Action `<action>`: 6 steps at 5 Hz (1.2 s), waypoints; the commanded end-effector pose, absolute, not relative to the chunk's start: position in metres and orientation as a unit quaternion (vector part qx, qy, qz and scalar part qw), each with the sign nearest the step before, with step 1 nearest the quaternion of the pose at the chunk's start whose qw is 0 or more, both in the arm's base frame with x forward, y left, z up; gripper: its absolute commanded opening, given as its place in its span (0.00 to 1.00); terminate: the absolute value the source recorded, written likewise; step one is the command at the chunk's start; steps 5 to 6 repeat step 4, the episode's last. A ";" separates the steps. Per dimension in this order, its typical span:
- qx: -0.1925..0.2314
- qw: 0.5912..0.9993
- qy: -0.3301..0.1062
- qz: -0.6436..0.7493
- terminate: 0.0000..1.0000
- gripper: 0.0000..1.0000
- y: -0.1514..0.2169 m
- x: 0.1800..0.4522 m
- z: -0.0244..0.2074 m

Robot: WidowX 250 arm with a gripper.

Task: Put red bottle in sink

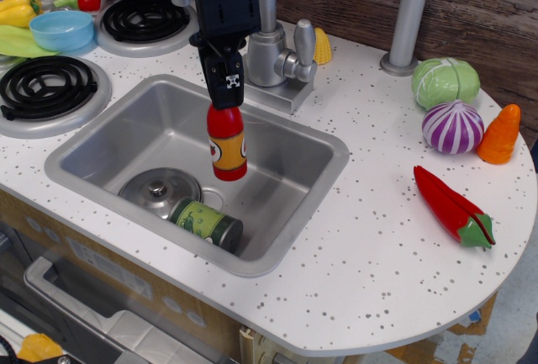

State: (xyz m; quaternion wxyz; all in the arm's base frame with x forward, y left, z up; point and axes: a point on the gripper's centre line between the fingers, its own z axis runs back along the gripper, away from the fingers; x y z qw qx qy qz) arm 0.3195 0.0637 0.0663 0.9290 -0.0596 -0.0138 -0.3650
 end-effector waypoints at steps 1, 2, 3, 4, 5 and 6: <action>-0.013 0.923 -0.050 -0.381 0.00 0.00 0.063 0.323 0.080; -0.004 0.922 -0.072 -0.379 0.00 1.00 0.063 0.320 0.079; -0.004 0.922 -0.072 -0.379 0.00 1.00 0.063 0.320 0.079; -0.004 0.922 -0.072 -0.379 1.00 1.00 0.063 0.320 0.079; -0.004 0.922 -0.072 -0.379 1.00 1.00 0.063 0.320 0.079; -0.004 0.922 -0.072 -0.379 1.00 1.00 0.063 0.320 0.079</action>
